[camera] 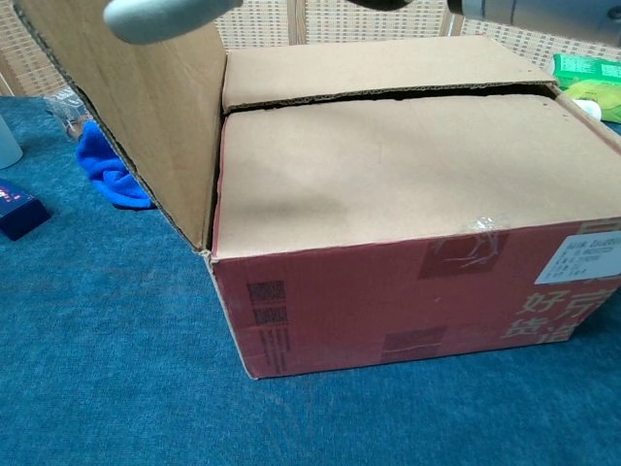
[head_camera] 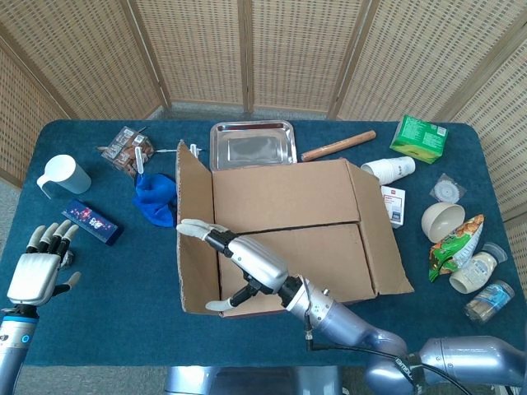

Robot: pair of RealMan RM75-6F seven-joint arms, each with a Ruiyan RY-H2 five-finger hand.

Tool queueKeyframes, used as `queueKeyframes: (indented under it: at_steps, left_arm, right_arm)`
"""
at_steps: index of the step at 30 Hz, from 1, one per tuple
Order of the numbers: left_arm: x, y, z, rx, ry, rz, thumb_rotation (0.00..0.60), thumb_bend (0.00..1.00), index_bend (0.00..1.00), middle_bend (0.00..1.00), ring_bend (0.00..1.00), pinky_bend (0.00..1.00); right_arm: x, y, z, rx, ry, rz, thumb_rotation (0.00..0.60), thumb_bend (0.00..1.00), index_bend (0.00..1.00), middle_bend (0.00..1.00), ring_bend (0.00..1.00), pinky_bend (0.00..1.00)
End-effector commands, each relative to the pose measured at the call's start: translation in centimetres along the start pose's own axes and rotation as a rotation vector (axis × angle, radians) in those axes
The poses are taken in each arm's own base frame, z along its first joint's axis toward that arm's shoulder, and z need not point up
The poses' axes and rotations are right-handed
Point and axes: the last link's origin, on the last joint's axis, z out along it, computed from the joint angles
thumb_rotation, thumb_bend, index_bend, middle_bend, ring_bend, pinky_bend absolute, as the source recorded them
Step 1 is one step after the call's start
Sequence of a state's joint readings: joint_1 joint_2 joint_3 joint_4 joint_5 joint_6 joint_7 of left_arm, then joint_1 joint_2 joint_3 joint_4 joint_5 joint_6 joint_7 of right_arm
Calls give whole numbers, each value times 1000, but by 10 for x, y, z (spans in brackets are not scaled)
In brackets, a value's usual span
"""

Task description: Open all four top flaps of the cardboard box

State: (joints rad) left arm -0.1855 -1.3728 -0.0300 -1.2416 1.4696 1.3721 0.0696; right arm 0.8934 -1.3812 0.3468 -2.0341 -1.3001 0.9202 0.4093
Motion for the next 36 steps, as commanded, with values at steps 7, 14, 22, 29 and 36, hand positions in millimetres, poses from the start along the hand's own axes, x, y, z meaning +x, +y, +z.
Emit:
queueKeyframes:
  at_steps: [7,14,22,29,36]
  left_arm:
    - [0,0,0,1,0,0,600,65,0,0,0,0]
    - [1,-1,0,3,2,-3,600,64,0,0,0,0]
    - [1,-1,1,4,5,-5,600,65,0,0,0,0]
    - [2,-1,0,2,10,-9,600,64,0,0,0,0]
    - [4,-1,0,1,16,-15,600,65,0,0,0,0]
  right_arm:
    - [2,2,0,-28,-31,10,600,212,0,509,52,0]
    - [4,4,0,-35,-16,-6,600,85,0,295,15,0]
    - [10,8,-3,-31,13,-60,600,82,0,152,0,0]
    - [29,18,-13,-26,74,-285,600,119,0,151,0,0]
    - [60,42,-36,-66,170,-570,600,130,0,167,0,24]
